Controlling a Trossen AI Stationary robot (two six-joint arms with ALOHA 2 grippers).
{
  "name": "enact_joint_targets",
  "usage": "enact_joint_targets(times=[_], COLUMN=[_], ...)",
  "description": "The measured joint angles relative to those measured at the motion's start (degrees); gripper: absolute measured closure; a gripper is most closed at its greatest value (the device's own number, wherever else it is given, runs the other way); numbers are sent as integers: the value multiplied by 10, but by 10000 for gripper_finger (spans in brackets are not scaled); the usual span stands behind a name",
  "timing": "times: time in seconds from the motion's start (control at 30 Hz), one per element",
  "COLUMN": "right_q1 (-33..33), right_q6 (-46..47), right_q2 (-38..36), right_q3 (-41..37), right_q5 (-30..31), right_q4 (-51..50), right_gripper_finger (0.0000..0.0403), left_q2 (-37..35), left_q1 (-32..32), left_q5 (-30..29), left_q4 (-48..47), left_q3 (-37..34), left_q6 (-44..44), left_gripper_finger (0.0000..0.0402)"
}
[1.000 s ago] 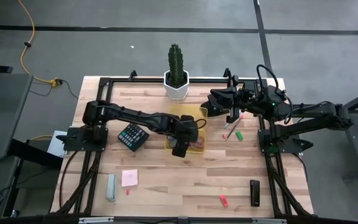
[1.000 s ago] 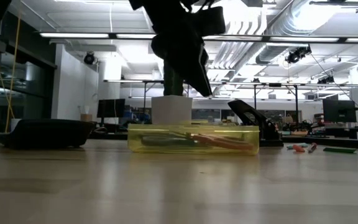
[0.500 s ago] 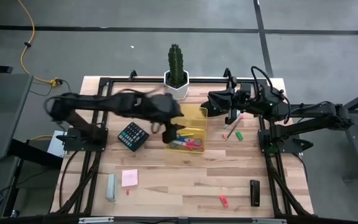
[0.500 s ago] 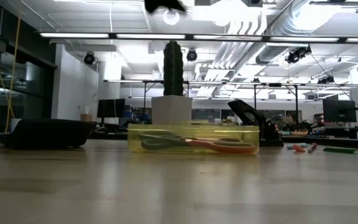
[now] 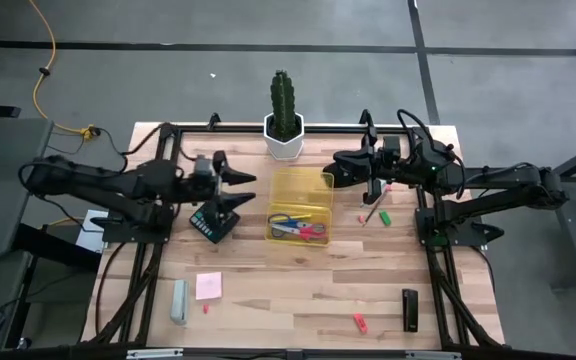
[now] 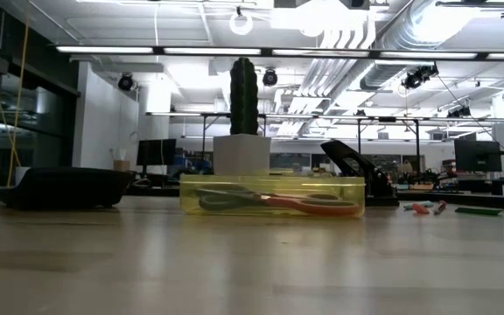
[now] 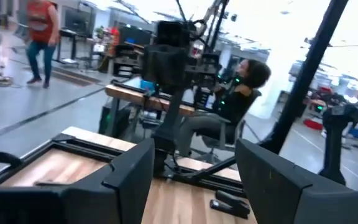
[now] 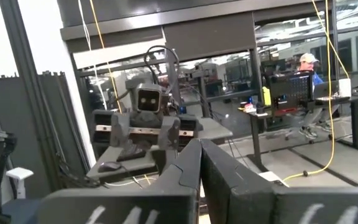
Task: Pack school essentials
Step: Put the pencil into the supply box
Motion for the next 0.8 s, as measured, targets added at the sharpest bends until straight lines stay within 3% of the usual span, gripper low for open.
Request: enact_joint_targets(times=[0.3,0.57,0.67,0.8], right_q1=[1,-4,1,32], right_q6=[24,254,315,393], right_q2=[0,0,0,0], right_q3=[0,0,0,0], right_q5=[0,-1,0,29], right_q4=[2,-7,-93,-317], right_gripper_finger=[403,402,394,357], left_q2=[-37,-35,-33,-33], left_q1=[1,1,1,1], left_q5=[-15,-25,-32,-34], left_q4=[-27,-27,-28,-28], left_q3=[-11,-11,-11,-11], left_q6=[-21,31,37,37], left_gripper_finger=[188,188,188,188])
